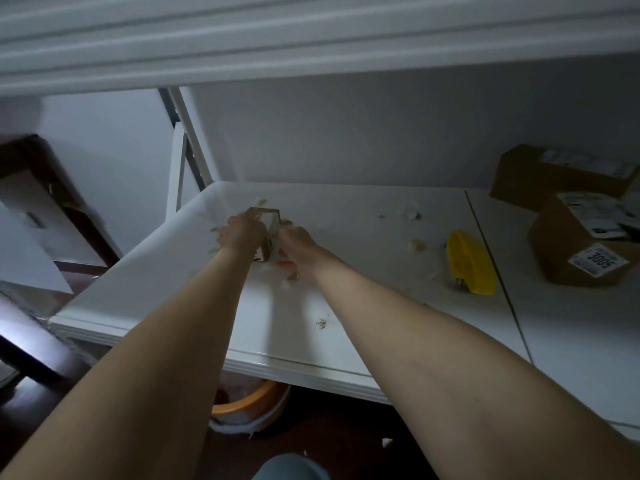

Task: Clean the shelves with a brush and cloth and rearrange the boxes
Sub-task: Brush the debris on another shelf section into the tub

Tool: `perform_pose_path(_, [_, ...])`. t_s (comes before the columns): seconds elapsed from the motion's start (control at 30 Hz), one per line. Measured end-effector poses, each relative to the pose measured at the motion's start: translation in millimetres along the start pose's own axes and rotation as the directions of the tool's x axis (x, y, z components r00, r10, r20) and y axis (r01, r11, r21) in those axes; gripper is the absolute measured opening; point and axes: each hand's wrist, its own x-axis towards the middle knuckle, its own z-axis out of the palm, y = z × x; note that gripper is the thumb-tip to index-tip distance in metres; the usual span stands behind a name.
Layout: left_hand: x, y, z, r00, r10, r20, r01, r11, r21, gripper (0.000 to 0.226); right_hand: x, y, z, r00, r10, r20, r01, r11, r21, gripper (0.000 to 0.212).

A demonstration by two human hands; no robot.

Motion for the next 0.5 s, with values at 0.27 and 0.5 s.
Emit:
perform_pose_path(0.27, [-25,30,0,0.994,0.067,0.087,-0.034,0.94,-0.34,0.045,-5,-8,-35,0.98,-0.142,-0.142,0.123,0.983,-0.135,0.014])
perform_pose_path(0.5, [-89,108,11,0.961,0.233,0.147,-0.135,0.863,-0.487,0.028,-43,-31,-109,0.896,-0.264,-0.356,0.204,0.959,-0.196,0.019])
